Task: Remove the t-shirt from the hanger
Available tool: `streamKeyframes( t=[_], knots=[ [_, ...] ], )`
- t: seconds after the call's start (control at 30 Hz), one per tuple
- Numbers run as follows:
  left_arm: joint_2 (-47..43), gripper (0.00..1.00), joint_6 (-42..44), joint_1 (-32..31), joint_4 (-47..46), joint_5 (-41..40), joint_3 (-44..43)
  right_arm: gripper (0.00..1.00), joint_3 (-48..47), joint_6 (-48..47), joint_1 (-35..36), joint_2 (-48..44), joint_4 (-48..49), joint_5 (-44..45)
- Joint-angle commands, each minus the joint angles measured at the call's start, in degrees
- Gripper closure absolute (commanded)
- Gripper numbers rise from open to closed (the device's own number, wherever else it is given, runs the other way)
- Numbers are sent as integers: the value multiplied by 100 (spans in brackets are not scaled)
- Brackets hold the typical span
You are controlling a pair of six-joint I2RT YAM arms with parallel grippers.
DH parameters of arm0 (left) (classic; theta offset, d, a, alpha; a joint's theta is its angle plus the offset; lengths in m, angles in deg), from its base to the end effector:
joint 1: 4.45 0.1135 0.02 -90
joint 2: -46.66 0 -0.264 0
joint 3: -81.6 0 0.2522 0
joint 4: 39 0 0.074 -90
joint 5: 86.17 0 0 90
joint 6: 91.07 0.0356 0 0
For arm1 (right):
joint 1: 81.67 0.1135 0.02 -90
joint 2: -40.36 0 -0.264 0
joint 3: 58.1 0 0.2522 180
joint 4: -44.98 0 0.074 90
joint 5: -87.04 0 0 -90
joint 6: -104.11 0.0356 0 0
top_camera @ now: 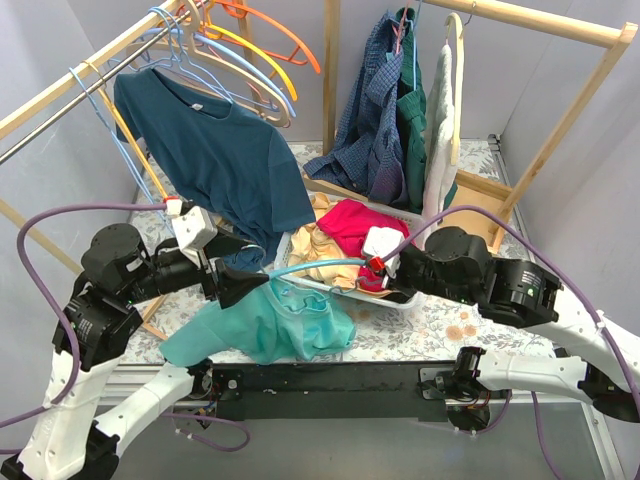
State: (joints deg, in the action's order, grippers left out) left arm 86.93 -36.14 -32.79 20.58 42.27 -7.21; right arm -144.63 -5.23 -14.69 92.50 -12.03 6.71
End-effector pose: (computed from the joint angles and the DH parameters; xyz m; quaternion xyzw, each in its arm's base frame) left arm 0.0648 -0.0601 0.4536 0.1662 0.7399 -0.5317 0.3772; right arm 0.0707 0.1512 0.4224 -0.5330 0.6368 0.1591 0.5340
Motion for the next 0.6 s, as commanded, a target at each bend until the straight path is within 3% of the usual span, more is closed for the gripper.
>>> streamKeyframes(
  t=[0.0, 0.2, 0.27, 0.4, 0.57],
  knots=[
    [-212, 26, -184, -14, -398, -863, 428, 99, -88, 97, -1, -336, 334, 755],
    [-283, 23, -527, -14, -548, -1566, 1395, 99, -395, -35, -10, -573, 492, 896],
    [-152, 25, -685, -14, -487, -1882, 1588, 99, -483, -123, -1, -608, 571, 957],
    [95, 39, -931, -14, -267, -2761, 1607, 99, -659, -281, -9, -617, 475, 1282],
    [86, 39, -1098, -14, -92, -2868, 1493, 99, -704, -264, -1, -643, 194, 1887]
  ],
)
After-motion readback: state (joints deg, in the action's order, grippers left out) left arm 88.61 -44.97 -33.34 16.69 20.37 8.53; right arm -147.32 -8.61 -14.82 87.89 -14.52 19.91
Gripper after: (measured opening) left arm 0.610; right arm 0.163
